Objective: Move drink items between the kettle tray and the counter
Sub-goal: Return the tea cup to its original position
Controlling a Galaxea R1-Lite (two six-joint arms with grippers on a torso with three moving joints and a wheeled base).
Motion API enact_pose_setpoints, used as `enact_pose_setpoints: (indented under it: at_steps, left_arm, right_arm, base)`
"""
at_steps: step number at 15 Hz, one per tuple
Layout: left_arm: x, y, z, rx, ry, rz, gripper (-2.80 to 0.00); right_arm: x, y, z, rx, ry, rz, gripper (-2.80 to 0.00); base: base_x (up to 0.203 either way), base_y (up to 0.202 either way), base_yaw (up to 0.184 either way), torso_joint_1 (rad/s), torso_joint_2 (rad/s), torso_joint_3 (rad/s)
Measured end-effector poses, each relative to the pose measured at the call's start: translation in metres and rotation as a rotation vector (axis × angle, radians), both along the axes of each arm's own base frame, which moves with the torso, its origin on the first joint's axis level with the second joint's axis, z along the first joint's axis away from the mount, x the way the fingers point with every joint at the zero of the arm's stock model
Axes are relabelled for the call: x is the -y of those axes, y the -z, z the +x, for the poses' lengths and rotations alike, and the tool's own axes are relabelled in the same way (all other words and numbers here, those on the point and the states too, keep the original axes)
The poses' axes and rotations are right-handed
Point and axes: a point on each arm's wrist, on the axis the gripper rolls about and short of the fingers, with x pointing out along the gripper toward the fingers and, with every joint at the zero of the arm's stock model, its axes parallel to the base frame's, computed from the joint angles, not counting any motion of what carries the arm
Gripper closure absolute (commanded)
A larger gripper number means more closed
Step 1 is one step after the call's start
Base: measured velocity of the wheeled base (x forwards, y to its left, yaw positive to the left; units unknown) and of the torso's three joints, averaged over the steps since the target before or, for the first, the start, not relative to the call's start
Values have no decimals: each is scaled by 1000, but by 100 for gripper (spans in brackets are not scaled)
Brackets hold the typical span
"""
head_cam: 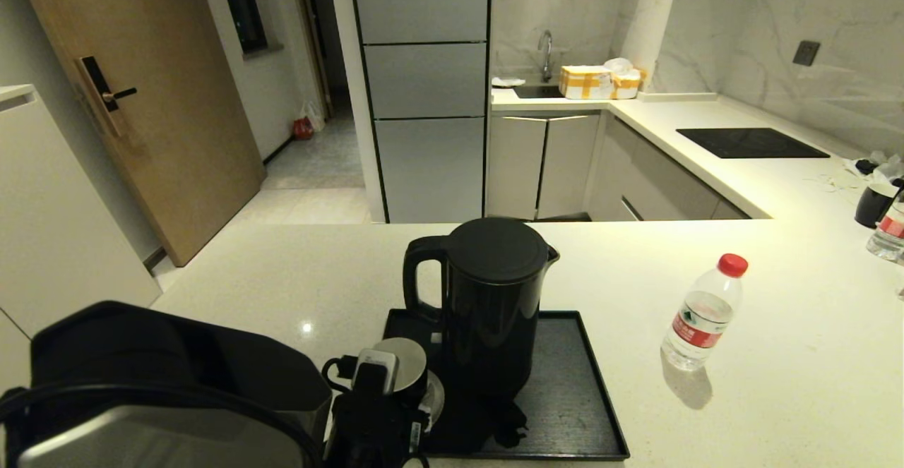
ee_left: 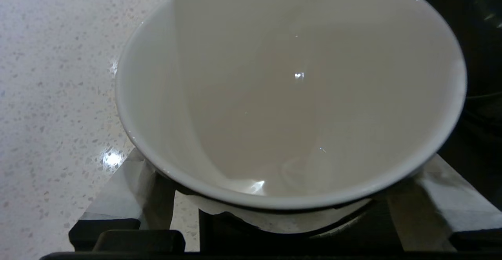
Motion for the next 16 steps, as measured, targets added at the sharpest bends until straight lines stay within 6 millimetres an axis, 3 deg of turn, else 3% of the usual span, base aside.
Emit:
enact_pose_setpoints:
  at_steps: [13, 14, 16]
  left_arm:
    - [8, 6, 0, -1, 24, 10, 0]
    - [8, 6, -1, -2, 26, 11, -280]
    - [8, 7, -1, -3, 26, 14, -280]
  right_arm:
    - [0, 0, 0, 0, 0, 0, 0]
    - [0, 0, 0, 0, 0, 0, 0]
    - [0, 0, 0, 0, 0, 0, 0]
  base:
    - [0, 0, 0, 0, 0, 0]
    - [0, 0, 0, 0, 0, 0]
    - [0, 0, 0, 0, 0, 0]
